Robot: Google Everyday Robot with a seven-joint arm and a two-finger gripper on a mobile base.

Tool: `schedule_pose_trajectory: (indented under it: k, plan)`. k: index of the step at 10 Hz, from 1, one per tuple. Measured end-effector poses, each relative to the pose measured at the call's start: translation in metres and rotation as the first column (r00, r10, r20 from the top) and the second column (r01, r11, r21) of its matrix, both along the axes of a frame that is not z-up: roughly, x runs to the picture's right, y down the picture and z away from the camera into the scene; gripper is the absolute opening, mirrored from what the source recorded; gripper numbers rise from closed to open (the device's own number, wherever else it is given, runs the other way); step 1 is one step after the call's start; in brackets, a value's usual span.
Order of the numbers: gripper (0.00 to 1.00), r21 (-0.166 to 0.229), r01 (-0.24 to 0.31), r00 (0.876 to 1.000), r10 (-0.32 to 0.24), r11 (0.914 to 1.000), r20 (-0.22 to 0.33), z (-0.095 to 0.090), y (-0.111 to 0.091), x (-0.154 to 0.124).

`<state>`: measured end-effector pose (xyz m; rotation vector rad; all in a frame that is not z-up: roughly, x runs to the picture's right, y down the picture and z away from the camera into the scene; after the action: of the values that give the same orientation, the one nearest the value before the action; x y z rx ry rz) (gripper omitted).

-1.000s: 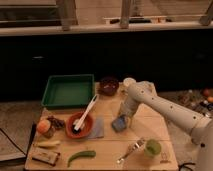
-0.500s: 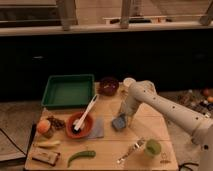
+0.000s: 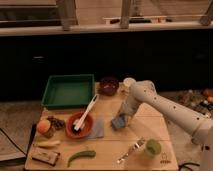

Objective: Place sponge in table surface

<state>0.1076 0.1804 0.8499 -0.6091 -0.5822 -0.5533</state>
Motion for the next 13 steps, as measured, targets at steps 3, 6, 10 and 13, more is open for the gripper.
schedule_pose_trajectory:
  k: [3, 6, 10, 13]
  plan:
    - [0.80, -0.002, 0.000, 1.000, 0.000, 1.0000, -0.005, -0.0007, 0.0010, 0.0007]
    - [0.80, -0.002, -0.002, 1.000, 0.002, 1.0000, -0.005, 0.0008, 0.0009, -0.0001]
    - [0.80, -0.007, -0.004, 1.000, 0.004, 1.0000, -0.006, 0.0026, 0.0006, 0.0015]
    - [0.80, -0.002, -0.007, 0.999, 0.007, 1.0000, -0.031, -0.0006, -0.0041, 0.0097]
